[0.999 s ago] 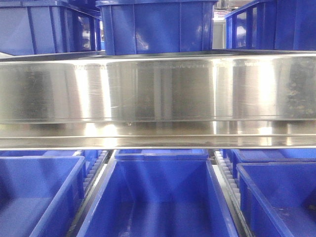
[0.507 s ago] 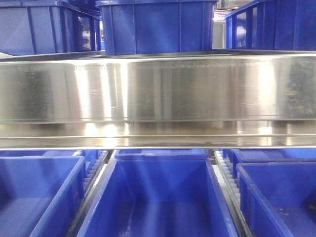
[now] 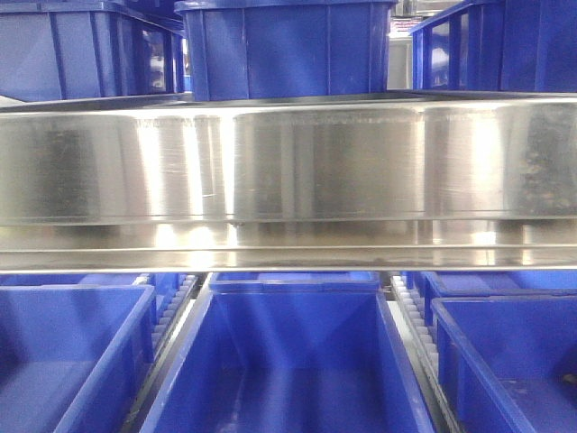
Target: Move two blue bins to right shelf middle
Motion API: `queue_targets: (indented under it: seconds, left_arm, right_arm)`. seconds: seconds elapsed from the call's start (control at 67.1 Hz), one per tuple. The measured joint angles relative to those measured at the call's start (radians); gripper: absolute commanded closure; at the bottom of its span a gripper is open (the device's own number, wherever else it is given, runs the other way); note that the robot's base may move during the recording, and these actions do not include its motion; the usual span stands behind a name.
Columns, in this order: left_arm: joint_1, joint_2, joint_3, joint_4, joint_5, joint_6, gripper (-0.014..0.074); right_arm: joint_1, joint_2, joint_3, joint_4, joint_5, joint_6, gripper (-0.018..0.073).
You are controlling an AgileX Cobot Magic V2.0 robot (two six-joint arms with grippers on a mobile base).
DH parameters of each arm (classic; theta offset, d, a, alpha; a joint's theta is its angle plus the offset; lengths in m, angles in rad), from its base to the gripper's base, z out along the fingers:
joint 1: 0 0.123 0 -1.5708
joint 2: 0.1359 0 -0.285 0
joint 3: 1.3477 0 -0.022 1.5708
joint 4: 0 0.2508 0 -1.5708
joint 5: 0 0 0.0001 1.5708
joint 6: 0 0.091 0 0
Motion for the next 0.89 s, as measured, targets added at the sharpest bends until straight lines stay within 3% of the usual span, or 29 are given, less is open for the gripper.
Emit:
queue_targets:
  seconds: [0.894]
  left_arm:
    - [0.000, 0.000, 0.000, 0.000, 0.000, -0.002, 0.0707]
  right_arm:
    - [0.000, 0.004, 0.000, 0.002, 0.000, 0.000, 0.0718]
